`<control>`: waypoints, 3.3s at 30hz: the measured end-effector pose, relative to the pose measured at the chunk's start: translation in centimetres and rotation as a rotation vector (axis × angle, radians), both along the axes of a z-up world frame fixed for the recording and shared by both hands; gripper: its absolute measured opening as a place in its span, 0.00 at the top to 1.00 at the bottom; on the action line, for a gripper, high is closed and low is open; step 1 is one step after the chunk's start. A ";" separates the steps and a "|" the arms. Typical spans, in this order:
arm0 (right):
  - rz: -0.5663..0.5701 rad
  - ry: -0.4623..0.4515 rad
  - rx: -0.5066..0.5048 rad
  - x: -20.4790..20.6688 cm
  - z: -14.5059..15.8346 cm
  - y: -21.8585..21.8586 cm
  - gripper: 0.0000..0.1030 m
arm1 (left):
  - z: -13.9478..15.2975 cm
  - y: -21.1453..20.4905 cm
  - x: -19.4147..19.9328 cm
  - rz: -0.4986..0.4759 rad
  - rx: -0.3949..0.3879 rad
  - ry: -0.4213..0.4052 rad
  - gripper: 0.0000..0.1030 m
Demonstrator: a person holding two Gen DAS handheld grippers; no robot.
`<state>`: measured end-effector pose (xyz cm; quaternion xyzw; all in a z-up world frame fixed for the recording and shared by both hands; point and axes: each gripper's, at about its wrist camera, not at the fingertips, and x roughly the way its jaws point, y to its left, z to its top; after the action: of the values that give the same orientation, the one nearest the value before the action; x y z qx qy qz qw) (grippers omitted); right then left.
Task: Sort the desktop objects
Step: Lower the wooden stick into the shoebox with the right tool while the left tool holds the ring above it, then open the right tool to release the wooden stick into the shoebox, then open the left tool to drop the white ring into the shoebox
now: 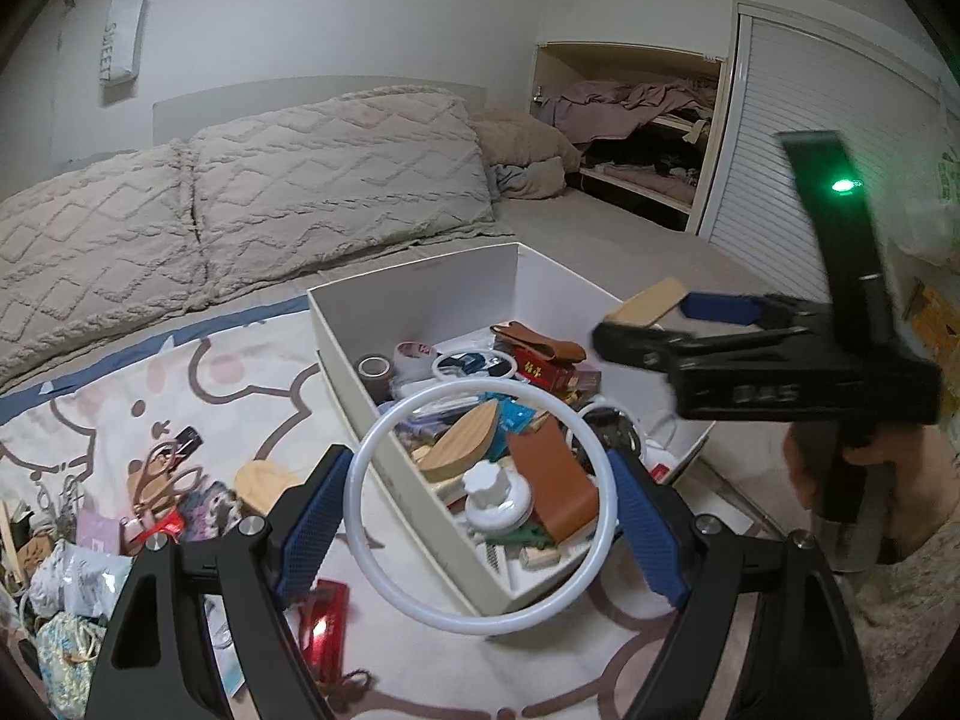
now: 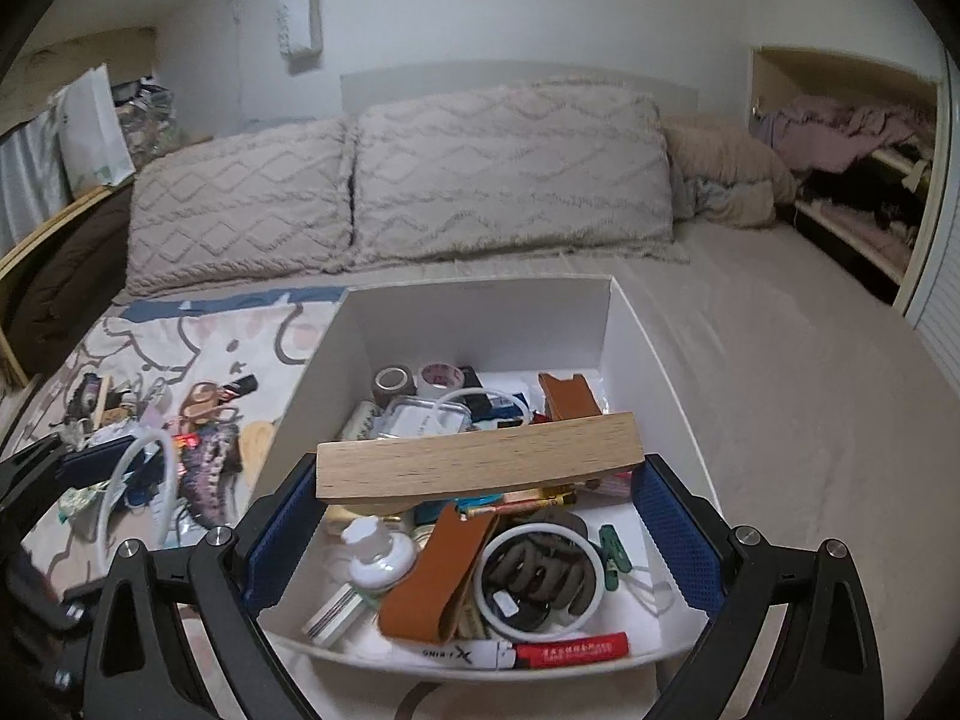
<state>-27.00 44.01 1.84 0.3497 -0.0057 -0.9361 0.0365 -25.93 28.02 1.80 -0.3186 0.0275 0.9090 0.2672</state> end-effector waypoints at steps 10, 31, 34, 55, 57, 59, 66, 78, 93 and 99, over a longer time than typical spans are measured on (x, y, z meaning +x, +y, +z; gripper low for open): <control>-0.061 -0.236 -0.121 -4.6 -4.3 2.7 0.03 | -0.8 1.8 -2.3 -0.004 0.014 -0.044 0.18; -0.143 -0.258 -0.081 -5.9 -4.7 3.1 0.00 | -1.7 3.8 -3.7 -0.011 -0.005 -0.090 0.18; -0.136 -0.248 -0.090 -5.6 -4.3 3.2 0.00 | -1.8 3.9 -3.7 -0.007 -0.005 -0.096 0.18; -0.069 -0.144 -0.171 -2.0 -1.1 3.7 0.00 | -3.7 7.8 -5.2 -0.014 -0.053 -0.158 0.18; -0.069 -0.128 -0.170 -1.6 -0.9 3.6 0.00 | -3.9 8.4 -5.4 -0.009 -0.068 -0.158 0.18; -0.074 -0.107 -0.152 -1.2 -0.6 3.6 0.00 | -4.1 8.8 -5.8 -0.007 -0.077 -0.163 0.18; -0.115 -0.138 -0.104 -1.4 -0.9 4.4 0.00 | -5.1 10.1 -6.7 -0.018 -0.130 -0.191 0.18; -0.178 -0.189 0.029 -1.6 -2.2 5.2 0.00 | -6.4 11.0 -6.9 -0.038 -0.228 -0.220 0.18; -0.181 -0.183 0.014 -0.1 -1.5 5.2 0.00 | -5.8 9.7 -5.8 -0.013 -0.231 -0.192 0.08; -0.168 -0.170 0.014 0.5 -0.7 4.3 0.00 | -5.3 8.7 -5.2 -0.005 -0.223 -0.189 0.08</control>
<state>-26.49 48.35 1.16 0.4265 -0.0317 -0.9028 -0.0449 -31.09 36.71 -3.50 -0.4305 0.1039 0.8656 0.2336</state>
